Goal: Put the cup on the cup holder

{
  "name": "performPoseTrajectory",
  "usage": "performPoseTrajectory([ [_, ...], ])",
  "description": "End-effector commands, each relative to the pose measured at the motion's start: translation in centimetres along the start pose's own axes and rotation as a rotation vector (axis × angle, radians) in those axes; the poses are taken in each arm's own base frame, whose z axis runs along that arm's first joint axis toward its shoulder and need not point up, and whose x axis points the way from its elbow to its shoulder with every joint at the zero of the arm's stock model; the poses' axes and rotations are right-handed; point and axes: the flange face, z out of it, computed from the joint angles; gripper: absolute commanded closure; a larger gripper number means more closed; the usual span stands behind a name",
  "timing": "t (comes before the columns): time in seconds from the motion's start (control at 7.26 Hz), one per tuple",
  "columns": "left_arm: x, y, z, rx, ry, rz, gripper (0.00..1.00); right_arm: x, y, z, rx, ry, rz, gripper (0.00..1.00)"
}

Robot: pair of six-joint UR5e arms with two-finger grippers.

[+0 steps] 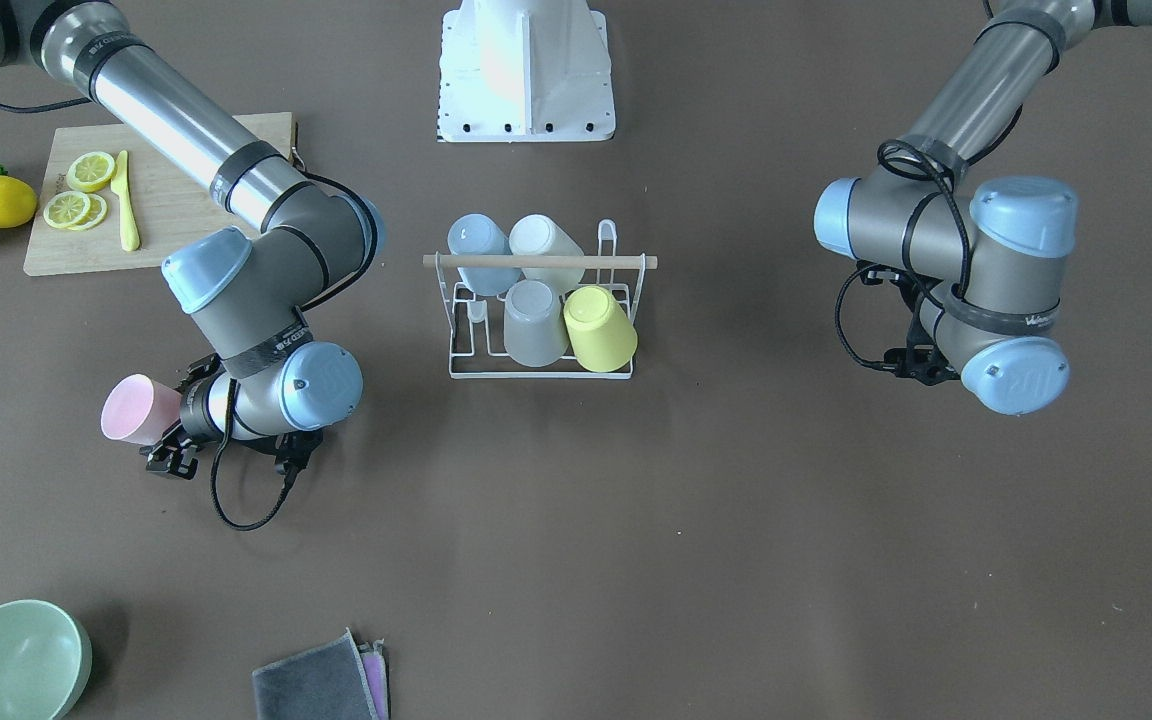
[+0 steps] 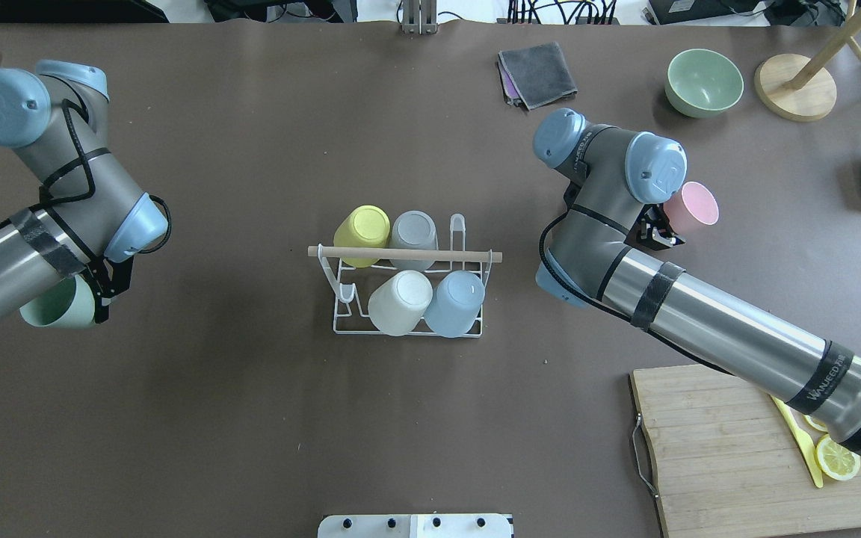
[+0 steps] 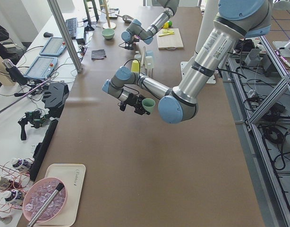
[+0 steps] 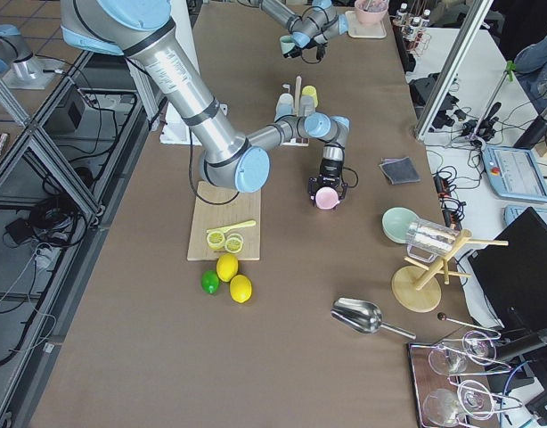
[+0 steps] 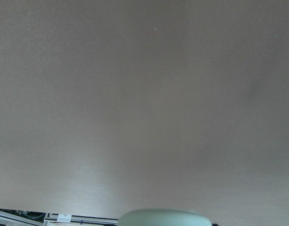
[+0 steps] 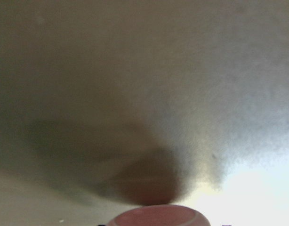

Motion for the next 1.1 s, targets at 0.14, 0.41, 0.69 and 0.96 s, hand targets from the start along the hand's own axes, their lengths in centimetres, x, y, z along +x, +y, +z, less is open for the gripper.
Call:
performPoseTrajectory([
  [0.14,-0.2,8.5,-7.1,0.183,-0.119,0.083,1.0,0.1,0.2,-0.2,-0.014,0.009,0.008,1.0],
  [0.41,0.9,11.1,-9.5,0.319,-0.217,0.145,1.0,1.0,0.9,-0.1,-0.014,0.013,0.007,1.0],
  [0.69,2.8,13.6,-11.8,0.528,-0.269,0.178,1.0,1.8,1.7,-0.3,-0.006,0.014,0.019,1.0],
  [0.96,3.4,15.6,-12.4,0.667,-0.326,0.257,1.0,4.4,4.0,-1.1,0.018,0.021,0.067,1.0],
])
